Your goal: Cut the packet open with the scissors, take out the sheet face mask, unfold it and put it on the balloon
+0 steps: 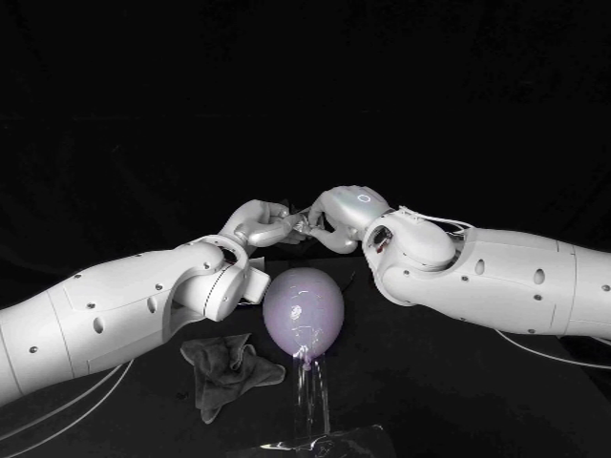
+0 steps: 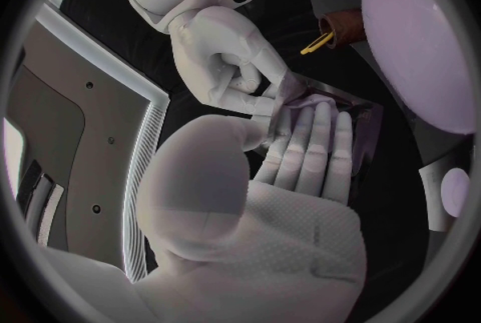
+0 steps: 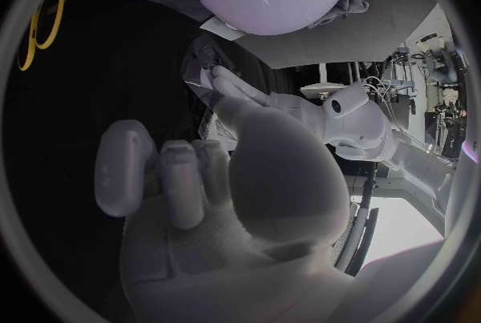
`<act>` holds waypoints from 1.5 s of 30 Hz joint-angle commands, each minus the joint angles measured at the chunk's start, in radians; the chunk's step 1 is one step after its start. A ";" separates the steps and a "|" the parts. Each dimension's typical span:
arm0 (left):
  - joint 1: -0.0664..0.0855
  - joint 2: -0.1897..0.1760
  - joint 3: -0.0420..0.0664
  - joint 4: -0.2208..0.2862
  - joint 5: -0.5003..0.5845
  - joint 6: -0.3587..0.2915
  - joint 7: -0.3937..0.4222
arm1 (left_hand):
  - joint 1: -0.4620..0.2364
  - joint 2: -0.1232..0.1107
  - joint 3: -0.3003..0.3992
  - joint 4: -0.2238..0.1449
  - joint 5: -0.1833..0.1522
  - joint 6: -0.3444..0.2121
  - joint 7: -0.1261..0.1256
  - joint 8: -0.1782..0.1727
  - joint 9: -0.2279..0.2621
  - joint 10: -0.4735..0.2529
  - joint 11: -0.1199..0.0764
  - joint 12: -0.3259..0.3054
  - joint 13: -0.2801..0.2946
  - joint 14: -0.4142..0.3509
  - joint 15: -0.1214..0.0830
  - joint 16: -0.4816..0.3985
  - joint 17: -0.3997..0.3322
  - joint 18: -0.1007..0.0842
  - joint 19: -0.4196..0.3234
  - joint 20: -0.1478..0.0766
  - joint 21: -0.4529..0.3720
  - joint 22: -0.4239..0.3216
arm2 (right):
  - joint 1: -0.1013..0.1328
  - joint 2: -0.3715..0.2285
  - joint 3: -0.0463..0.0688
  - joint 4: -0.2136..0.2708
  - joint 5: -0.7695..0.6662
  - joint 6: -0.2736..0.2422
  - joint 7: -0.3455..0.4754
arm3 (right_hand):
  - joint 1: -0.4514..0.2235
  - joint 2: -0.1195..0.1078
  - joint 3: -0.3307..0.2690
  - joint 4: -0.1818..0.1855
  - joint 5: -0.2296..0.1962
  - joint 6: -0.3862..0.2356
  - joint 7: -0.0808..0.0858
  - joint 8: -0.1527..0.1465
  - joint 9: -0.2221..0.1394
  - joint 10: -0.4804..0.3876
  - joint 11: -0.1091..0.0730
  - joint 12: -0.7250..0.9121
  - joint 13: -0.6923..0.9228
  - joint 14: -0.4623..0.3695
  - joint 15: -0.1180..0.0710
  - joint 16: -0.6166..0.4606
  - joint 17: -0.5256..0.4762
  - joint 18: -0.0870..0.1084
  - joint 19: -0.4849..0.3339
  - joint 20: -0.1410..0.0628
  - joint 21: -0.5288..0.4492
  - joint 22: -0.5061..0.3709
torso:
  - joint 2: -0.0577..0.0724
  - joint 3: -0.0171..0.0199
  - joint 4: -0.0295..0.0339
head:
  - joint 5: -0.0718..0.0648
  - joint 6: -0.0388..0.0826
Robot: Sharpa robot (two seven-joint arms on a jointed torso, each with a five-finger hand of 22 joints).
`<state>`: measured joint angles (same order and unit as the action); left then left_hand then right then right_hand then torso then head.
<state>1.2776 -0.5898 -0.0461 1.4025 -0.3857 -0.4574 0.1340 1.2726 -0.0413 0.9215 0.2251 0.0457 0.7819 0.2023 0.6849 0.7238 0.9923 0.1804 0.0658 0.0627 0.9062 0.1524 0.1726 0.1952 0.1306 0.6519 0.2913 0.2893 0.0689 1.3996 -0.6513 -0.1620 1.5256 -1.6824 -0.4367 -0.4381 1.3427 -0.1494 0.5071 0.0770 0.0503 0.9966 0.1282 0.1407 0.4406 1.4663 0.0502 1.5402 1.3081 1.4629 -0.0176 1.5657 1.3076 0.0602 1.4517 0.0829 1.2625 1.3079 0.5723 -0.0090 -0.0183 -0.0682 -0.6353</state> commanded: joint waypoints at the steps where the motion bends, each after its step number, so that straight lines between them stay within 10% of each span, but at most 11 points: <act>1: 0.007 0.003 0.007 0.017 -0.004 0.059 0.081 | 0.009 -0.001 0.004 -0.001 0.004 -0.001 0.007 0.052 0.029 0.010 -0.003 0.000 0.001 0.003 0.004 -0.005 -0.002 -0.008 -0.004 0.000 -0.006 -0.001 | -0.006 -0.003 -0.005 -0.014 0.010 0.064 -0.013 | 0.007 0.005 0.008 -0.002 -0.002 0.007 0.003 -0.004 -0.002 0.092 0.000 0.007 0.252 0.108 0.002 0.005 0.263 -0.001 -0.002 0.006 -0.004 0.184 | 0.000 -0.0002 -0.0007 | -0.001 -0.001; 19: 0.007 -0.001 0.007 0.024 -0.034 0.069 0.113 | 0.014 -0.005 0.007 -0.007 0.004 -0.004 0.005 0.065 0.035 0.014 -0.004 0.000 0.001 0.006 0.004 -0.009 -0.005 -0.010 -0.004 -0.001 -0.009 -0.001 | -0.006 -0.011 -0.006 -0.020 0.018 0.106 0.009 | 0.057 0.071 0.031 -0.041 -0.002 0.080 -0.018 0.041 0.014 0.102 -0.015 0.027 0.261 0.108 -0.013 0.005 0.263 -0.002 0.000 -0.003 0.006 0.187 | 0.000 -0.0003 -0.0006 | -0.004 -0.001; 45: 0.007 -0.001 0.003 -0.006 -0.170 0.059 0.059 | 0.018 -0.015 0.012 -0.016 0.004 -0.010 0.005 0.074 0.039 0.014 -0.004 -0.002 0.000 0.005 0.005 -0.017 -0.009 -0.012 -0.004 -0.001 -0.013 -0.001 | -0.004 -0.106 -0.004 0.100 0.102 -0.225 0.124 | 0.036 0.064 0.045 -0.061 -0.002 0.111 -0.040 0.108 0.055 0.104 -0.036 0.031 0.263 0.108 -0.030 0.005 0.263 -0.005 0.007 -0.020 0.021 0.190 | -0.001 0.0005 -0.0011 | -0.010 0.001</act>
<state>1.2828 -0.5922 -0.0445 1.3986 -0.5192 -0.4036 0.1808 1.2804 -0.0593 0.9328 0.2134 0.0463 0.7749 0.2014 0.7470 0.7395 1.0051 0.1752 0.0700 0.0624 0.9096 0.1560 0.1607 0.1880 0.1306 0.6521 0.2913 0.2816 0.0695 1.3952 -0.7545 -0.1668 1.6213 -1.5995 -0.6004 -0.3418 1.3893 -0.0870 0.5466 0.0176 0.0438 1.1084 0.0847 0.2499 0.4510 1.4668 0.0214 1.5642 1.3077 1.4664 -0.0396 1.5673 1.3073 0.0602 1.4590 0.0678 1.2835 1.3081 0.5713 -0.0083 -0.0196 -0.0764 -0.6344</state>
